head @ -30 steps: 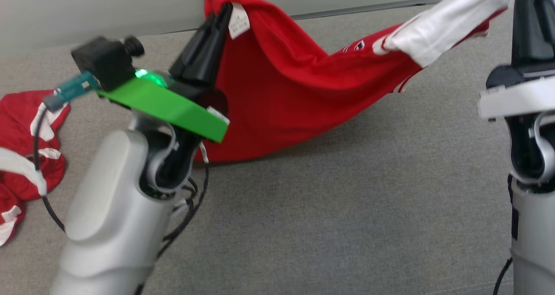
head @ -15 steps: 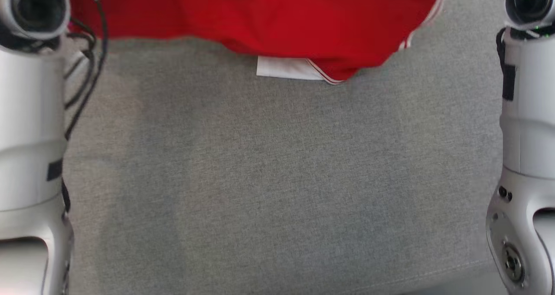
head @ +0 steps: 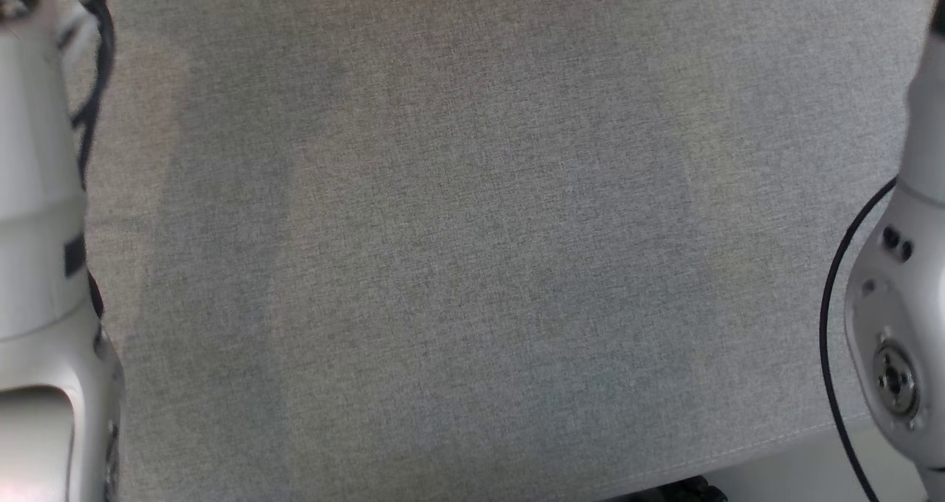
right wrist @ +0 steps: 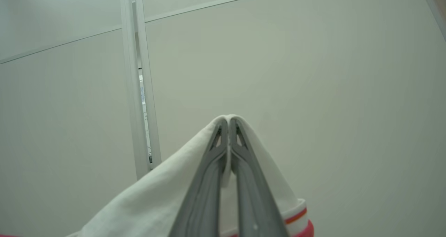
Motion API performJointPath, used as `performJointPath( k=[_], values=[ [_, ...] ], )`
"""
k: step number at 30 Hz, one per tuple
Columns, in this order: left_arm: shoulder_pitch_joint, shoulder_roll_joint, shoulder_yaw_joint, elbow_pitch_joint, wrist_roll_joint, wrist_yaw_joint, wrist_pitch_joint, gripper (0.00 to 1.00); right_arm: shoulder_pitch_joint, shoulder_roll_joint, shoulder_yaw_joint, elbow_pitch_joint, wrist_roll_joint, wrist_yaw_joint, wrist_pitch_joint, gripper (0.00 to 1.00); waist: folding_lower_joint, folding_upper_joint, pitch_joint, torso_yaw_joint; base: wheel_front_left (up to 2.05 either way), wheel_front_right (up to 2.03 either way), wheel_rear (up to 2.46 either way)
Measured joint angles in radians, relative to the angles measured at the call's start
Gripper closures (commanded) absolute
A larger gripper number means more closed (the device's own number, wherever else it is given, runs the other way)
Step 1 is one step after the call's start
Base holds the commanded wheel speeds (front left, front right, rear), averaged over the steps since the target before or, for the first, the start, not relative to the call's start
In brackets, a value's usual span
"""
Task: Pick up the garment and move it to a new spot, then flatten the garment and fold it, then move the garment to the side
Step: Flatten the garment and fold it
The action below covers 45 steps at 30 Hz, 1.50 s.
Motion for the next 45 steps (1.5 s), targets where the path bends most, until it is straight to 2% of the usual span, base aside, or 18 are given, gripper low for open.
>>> performJointPath(
  k=[3, 6, 11, 14, 18, 21, 28, 34, 40, 45],
  values=[
    [0.147, 0.004, -0.02, 0.012, -0.026, -0.003, -0.001, 1.0, 0.116, -0.01, 0.072, 0.032, -0.002, 0.0, 0.003, 1.0, 0.0, 0.0, -0.018, 0.004, 0.0, 0.0, 0.0],
    [0.28, 0.01, -0.06, 0.0, -0.055, -0.004, -0.001, 1.0, 0.225, -0.059, 0.152, 0.029, 0.028, 0.0, 0.045, 1.0, -0.0001, 0.0, -0.041, 0.011, 0.0, 0.0, 0.0],
    [0.513, 0.021, -0.079, 0.01, -0.134, -0.005, -0.001, 1.0, 0.485, -0.146, 0.295, -0.042, 0.125, 0.001, 0.255, 1.0, -0.0002, 0.0, -0.101, 0.023, 0.0, 0.0, 0.0],
    [0.641, 0.03, -0.069, -0.002, -0.193, -0.005, -0.001, 1.0, 0.655, -0.189, 0.297, -0.133, 0.198, 0.0, 0.376, 1.0, -0.0002, 0.0, -0.143, 0.029, 0.0, 0.0, 0.0],
    [0.825, 0.045, -0.045, -0.036, -0.245, -0.005, -0.001, 1.0, 0.876, -0.209, 0.244, -0.266, 0.254, 0.0, 0.518, 1.0, -0.0003, 0.0, -0.204, 0.034, 0.0, 0.0, 0.0],
    [0.939, 0.043, -0.052, -0.051, -0.275, -0.005, -0.001, 1.0, 1.023, -0.225, 0.168, -0.353, 0.23, 0.0, 0.595, 1.0, -0.0003, 0.0, -0.247, 0.038, 0.0, 0.0, 0.0],
    [1.086, 0.073, -0.123, 0.001, -0.272, -0.005, 0.025, 1.0, 1.298, -0.176, 0.078, -0.479, 0.174, 0.0, 0.795, 1.0, -0.0003, 0.0, -0.337, 0.06, 0.0, 0.0, 0.0],
    [1.164, 0.111, -0.152, 0.053, -0.288, 0.001, 0.114, 1.0, 1.425, -0.151, 0.049, -0.487, 0.116, 0.001, 0.946, 1.0, -0.0003, 0.0, -0.387, 0.074, 0.0, 0.0, 0.0],
    [1.236, 0.145, -0.169, 0.052, -0.332, 0.005, 0.193, 1.0, 1.481, -0.128, 0.031, -0.501, 0.101, 0.001, 1.015, 1.0, -0.0003, 0.0, -0.41, 0.082, 0.0, 0.0, 0.0],
    [1.276, 0.16, -0.207, 0.046, -0.341, 0.01, 0.259, 1.0, 1.547, -0.126, 0.008, -0.517, 0.101, 0.001, 1.119, 1.0, -0.0003, 0.0, -0.424, 0.09, 0.0, 0.0, 0.0]
  ],
)
